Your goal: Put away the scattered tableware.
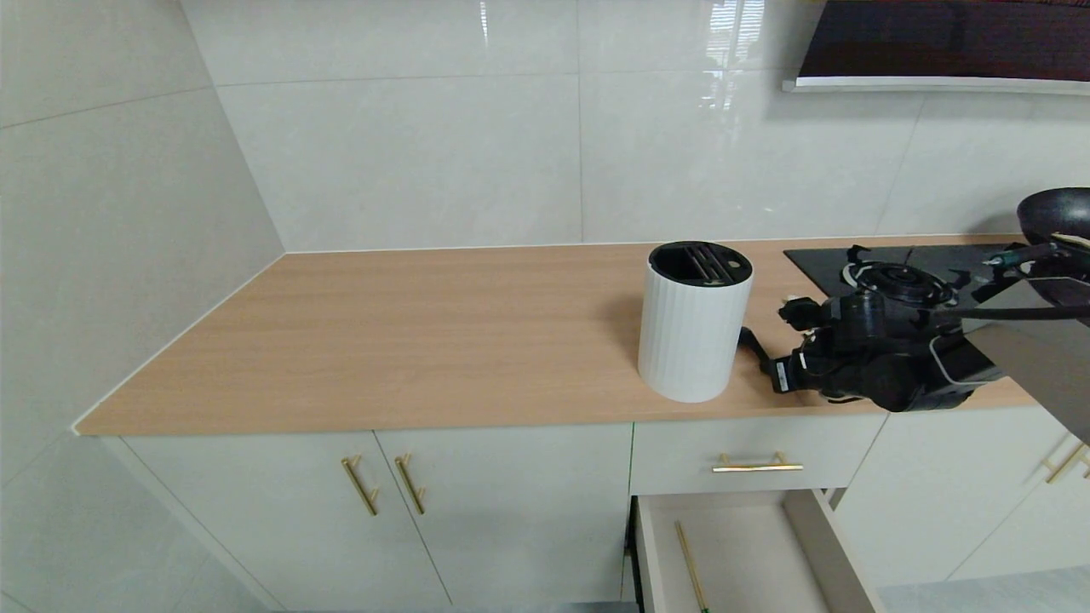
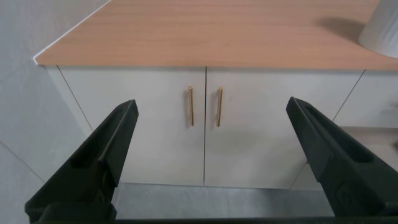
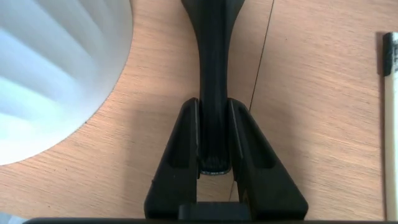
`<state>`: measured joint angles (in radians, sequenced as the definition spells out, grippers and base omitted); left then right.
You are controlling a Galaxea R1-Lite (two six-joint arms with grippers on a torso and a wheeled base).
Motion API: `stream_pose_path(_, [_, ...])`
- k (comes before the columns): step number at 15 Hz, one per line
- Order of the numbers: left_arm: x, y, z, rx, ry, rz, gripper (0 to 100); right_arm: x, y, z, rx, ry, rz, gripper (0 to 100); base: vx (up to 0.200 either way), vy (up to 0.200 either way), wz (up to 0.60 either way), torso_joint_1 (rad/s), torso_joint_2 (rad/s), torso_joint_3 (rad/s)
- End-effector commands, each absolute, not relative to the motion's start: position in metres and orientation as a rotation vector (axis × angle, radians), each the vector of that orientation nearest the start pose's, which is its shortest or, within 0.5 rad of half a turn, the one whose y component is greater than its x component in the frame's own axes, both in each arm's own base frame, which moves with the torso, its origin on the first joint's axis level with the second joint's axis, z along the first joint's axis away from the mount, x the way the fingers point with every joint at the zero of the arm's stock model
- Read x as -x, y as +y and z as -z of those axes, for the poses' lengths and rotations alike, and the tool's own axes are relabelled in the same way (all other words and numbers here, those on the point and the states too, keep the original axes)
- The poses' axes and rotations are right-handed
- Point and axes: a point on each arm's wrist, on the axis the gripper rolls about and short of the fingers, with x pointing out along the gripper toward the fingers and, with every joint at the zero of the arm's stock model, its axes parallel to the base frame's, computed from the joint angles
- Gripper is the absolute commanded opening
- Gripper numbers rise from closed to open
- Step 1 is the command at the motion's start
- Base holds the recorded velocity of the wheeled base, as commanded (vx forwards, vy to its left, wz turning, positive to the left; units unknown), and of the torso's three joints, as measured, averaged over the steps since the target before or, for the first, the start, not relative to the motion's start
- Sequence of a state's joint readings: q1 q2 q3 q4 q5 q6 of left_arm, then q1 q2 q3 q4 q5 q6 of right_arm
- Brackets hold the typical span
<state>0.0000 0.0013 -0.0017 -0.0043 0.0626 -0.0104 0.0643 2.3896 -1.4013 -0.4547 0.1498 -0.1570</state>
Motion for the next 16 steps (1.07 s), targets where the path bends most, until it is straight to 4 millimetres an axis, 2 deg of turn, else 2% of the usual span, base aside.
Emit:
stream_pose_path(1, [0.023, 0.001, -0.076, 0.011, -0.005, -0.063, 100, -0.463, 0.033, -0.062, 0.130, 0.494, -0.216, 0, 0.000, 0.000, 0.00, 0.000, 0.00, 0.000])
stream_pose_path(3, [0.023, 0.001, -0.076, 0.011, -0.005, -0.063, 100, -0.454, 0.033, -0.091, 0.051, 0.459, -0.136, 0, 0.000, 0.000, 0.00, 0.000, 0.00, 0.000])
stream_pose_path(6, [0.023, 0.001, -0.076, 0.011, -0.005, -0.063, 100, -0.412, 0.031, -0.128, -0.003, 0.481, -0.075, 0, 0.000, 0.000, 0.00, 0.000, 0.00, 0.000])
stream_pose_path(7, [0.023, 0.001, -0.076, 0.011, -0.005, -0.063, 100, -0.397, 0.030, -0.135, -0.025, 0.490, -0.048, 0, 0.000, 0.000, 0.00, 0.000, 0.00, 0.000])
stream_pose_path(8, [0.023, 0.001, -0.076, 0.011, -0.005, -0.063, 100, -0.387, 0.029, -0.135, -0.023, 0.504, -0.036, 0, 0.000, 0.000, 0.00, 0.000, 0.00, 0.000])
stream_pose_path(9, [0.023, 0.001, -0.076, 0.011, -0.005, -0.063, 100, -0.361, 0.026, -0.138, -0.019, 0.528, -0.021, 0, 0.000, 0.000, 0.00, 0.000, 0.00, 0.000])
stream_pose_path(12, [0.023, 0.001, -0.076, 0.011, -0.005, -0.063, 100, -0.317, 0.023, -0.144, -0.026, 0.548, 0.000, 0, 0.000, 0.000, 0.00, 0.000, 0.00, 0.000])
stream_pose_path(14, [0.023, 0.001, -0.076, 0.011, -0.005, -0.063, 100, -0.299, 0.024, -0.140, -0.037, 0.570, 0.020, 0, 0.000, 0.000, 0.00, 0.000, 0.00, 0.000])
stream_pose_path(16, [0.023, 0.001, -0.076, 0.011, -0.005, -0.063, 100, -0.272, 0.031, -0.132, -0.024, 0.612, 0.040, 0, 0.000, 0.000, 0.00, 0.000, 0.00, 0.000])
